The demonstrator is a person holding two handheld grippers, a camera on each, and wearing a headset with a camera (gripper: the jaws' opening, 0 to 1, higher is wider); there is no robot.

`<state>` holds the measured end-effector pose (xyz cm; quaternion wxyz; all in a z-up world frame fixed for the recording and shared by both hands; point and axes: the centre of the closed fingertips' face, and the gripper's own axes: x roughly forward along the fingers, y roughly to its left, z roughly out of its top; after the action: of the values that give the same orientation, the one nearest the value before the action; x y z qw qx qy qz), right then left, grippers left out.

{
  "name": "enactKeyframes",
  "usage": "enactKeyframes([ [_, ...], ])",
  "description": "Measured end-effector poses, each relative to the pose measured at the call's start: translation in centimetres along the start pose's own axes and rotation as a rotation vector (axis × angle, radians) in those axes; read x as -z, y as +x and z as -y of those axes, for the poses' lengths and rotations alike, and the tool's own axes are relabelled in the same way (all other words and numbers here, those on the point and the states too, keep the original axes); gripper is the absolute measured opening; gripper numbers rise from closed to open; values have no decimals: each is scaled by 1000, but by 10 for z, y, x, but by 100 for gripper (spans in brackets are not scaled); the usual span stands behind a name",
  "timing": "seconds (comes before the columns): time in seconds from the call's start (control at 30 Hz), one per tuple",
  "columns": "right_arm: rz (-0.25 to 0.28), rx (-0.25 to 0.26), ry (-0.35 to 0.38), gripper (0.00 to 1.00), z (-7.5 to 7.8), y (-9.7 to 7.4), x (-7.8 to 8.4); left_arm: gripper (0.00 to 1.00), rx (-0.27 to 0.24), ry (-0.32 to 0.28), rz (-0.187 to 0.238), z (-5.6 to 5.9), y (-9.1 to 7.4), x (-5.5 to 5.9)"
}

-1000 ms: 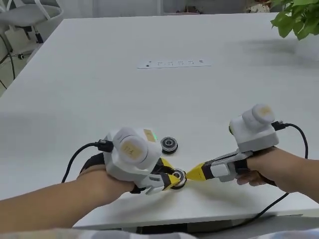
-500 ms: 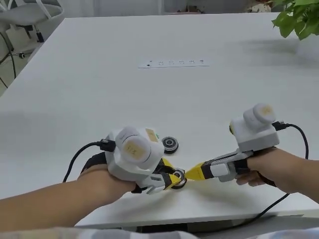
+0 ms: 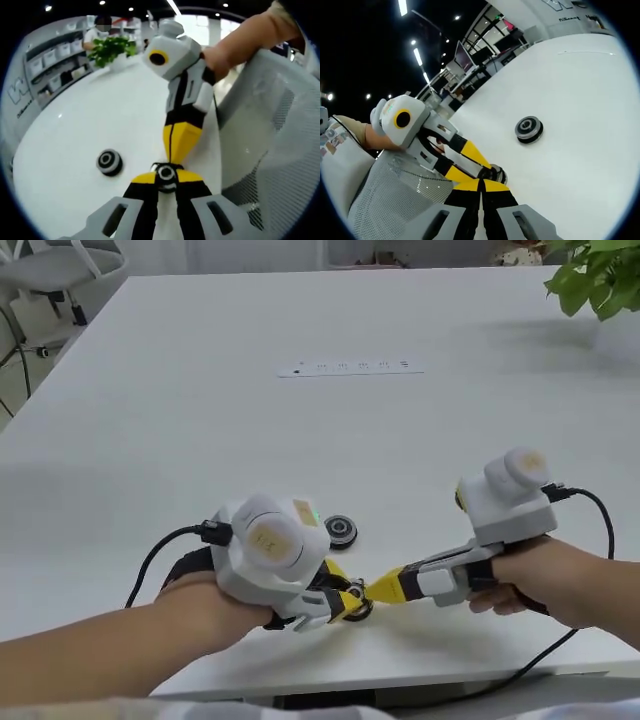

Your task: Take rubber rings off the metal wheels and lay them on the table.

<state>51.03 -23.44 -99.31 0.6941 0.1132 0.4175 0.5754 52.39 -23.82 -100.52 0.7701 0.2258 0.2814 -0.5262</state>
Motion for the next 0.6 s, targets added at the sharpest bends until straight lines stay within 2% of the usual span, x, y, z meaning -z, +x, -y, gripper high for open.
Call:
enactKeyframes([
  [0.13, 4, -9, 9, 0, -2, 0, -1, 12, 1, 2, 0, 1, 0, 0],
  [0.23, -13, -55, 0, 0, -13, 4, 2, 12, 0, 3, 1, 0, 0, 0],
  [0.27, -20, -45, -16, 0, -11, 4, 3, 12, 1, 6, 1, 1, 0, 0],
  [0.43, -12, -18, -1, 0, -2, 0, 4, 12, 8, 6, 13, 0, 0, 0],
  [0.57, 10, -2, 4, 0, 3, -4, 0, 13, 13, 5, 17, 0, 0, 0],
  [0.6, 13, 4, 0, 0, 5, -4, -1, 13, 18, -13, 25, 0, 0, -1],
])
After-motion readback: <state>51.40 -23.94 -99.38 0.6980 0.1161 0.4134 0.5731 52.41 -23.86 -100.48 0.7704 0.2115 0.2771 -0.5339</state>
